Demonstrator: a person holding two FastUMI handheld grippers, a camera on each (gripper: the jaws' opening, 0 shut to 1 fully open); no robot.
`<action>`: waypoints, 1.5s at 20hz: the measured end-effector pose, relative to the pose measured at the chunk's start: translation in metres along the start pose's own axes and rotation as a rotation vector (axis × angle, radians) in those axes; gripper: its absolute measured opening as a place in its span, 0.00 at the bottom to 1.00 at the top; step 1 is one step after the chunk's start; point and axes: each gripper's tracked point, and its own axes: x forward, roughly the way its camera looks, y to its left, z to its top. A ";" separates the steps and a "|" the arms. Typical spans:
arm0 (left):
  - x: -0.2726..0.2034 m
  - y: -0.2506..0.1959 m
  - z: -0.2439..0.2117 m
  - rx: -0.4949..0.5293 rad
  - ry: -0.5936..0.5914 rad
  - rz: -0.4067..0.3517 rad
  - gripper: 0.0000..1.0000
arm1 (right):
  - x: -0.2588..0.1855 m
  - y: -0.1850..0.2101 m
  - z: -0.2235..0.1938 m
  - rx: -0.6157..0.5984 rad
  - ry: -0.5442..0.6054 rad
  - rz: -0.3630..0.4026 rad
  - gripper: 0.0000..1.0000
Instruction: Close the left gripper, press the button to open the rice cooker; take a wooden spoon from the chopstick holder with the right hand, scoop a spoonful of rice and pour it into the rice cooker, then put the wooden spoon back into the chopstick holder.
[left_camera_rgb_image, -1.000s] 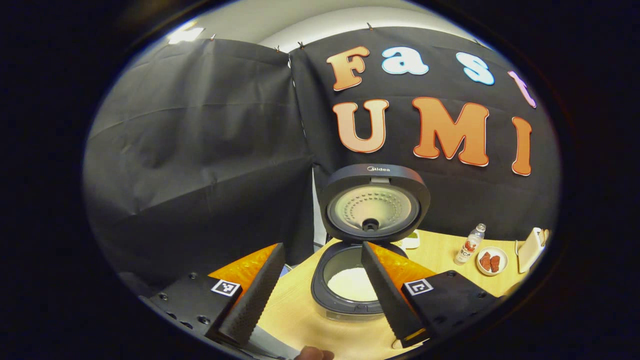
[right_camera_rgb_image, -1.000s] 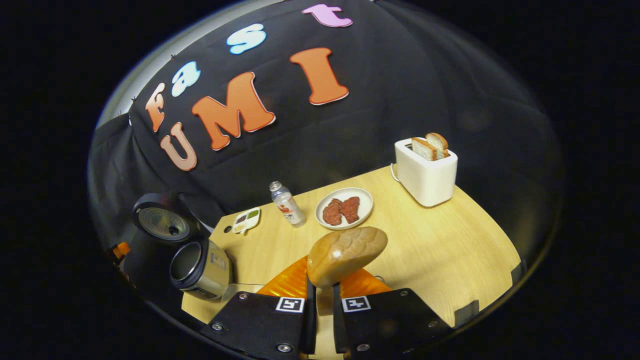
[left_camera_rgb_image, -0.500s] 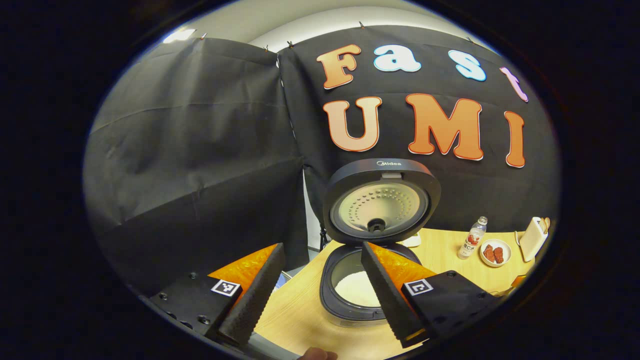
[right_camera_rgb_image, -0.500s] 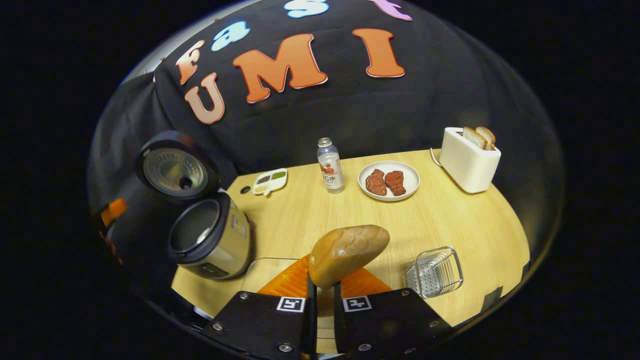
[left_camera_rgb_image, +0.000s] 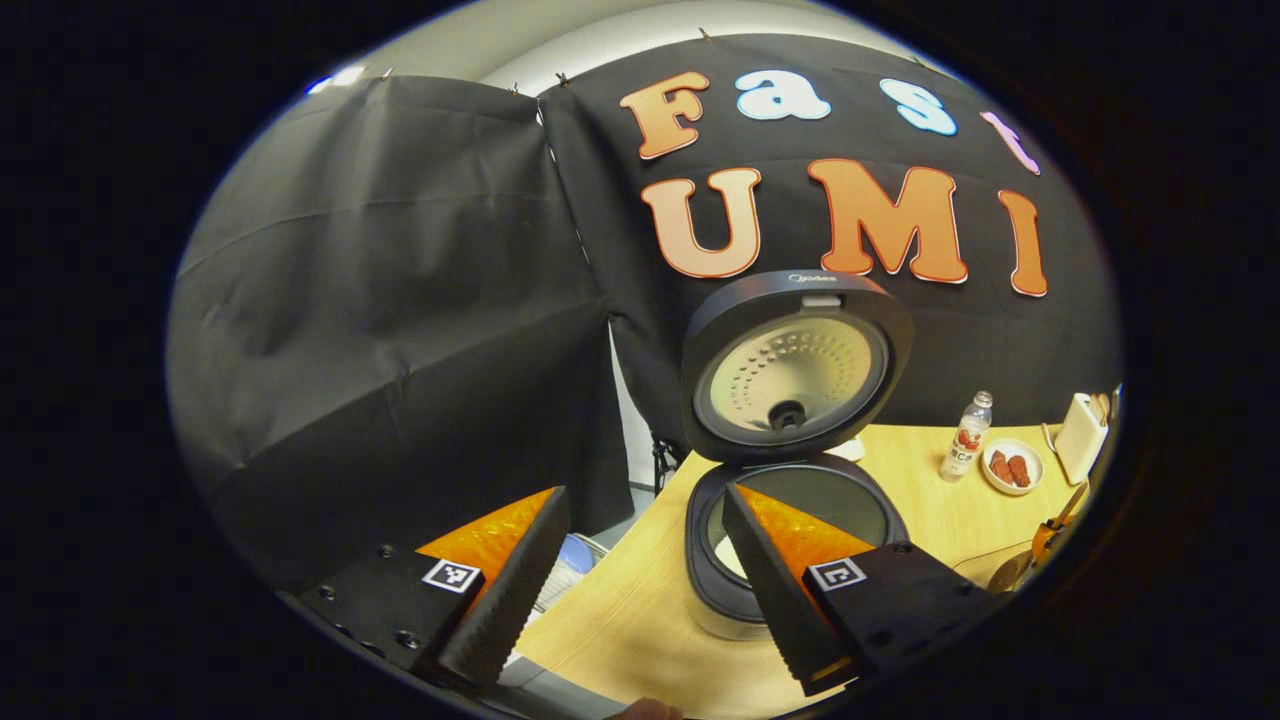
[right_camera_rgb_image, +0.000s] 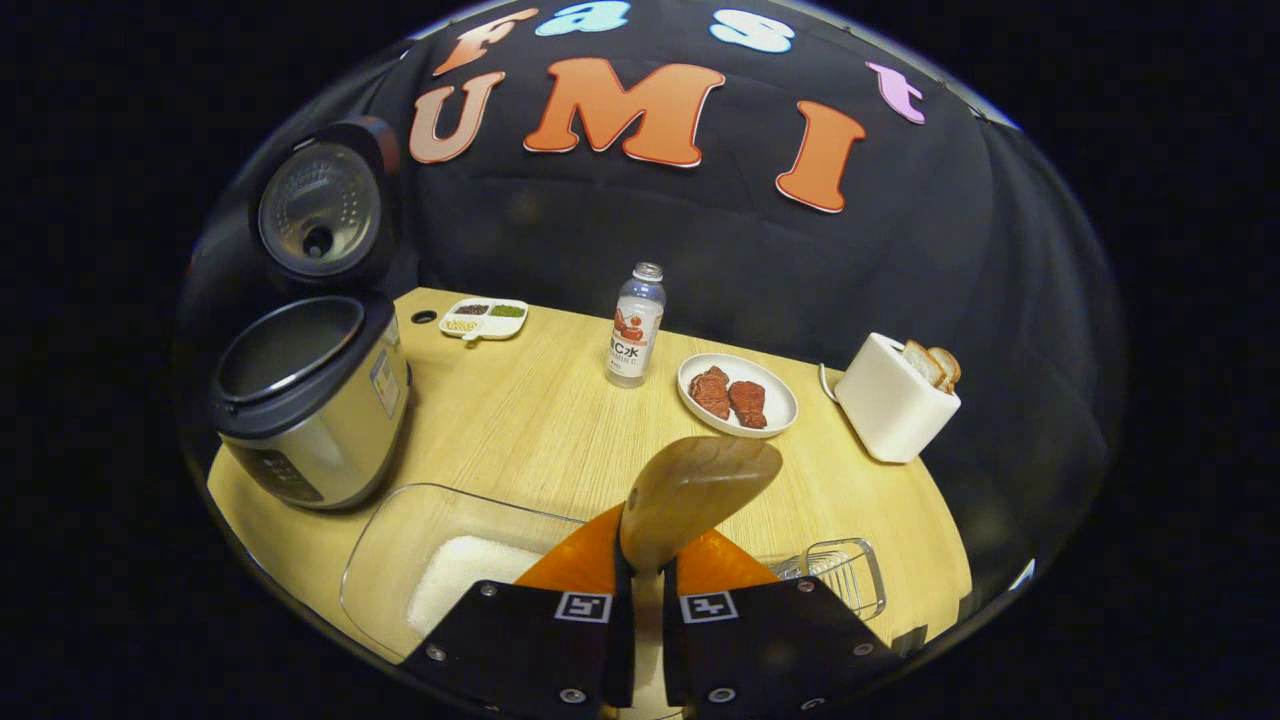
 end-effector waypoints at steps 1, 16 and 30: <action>0.002 0.002 -0.001 0.002 0.003 0.003 1.00 | 0.000 0.004 -0.005 -0.026 -0.009 -0.006 0.11; 0.013 -0.006 0.002 0.072 -0.004 -0.035 1.00 | -0.009 0.092 -0.009 0.097 -0.040 0.156 0.10; 0.011 0.008 -0.004 0.081 0.002 -0.023 1.00 | -0.007 0.103 -0.019 0.662 0.163 0.361 0.09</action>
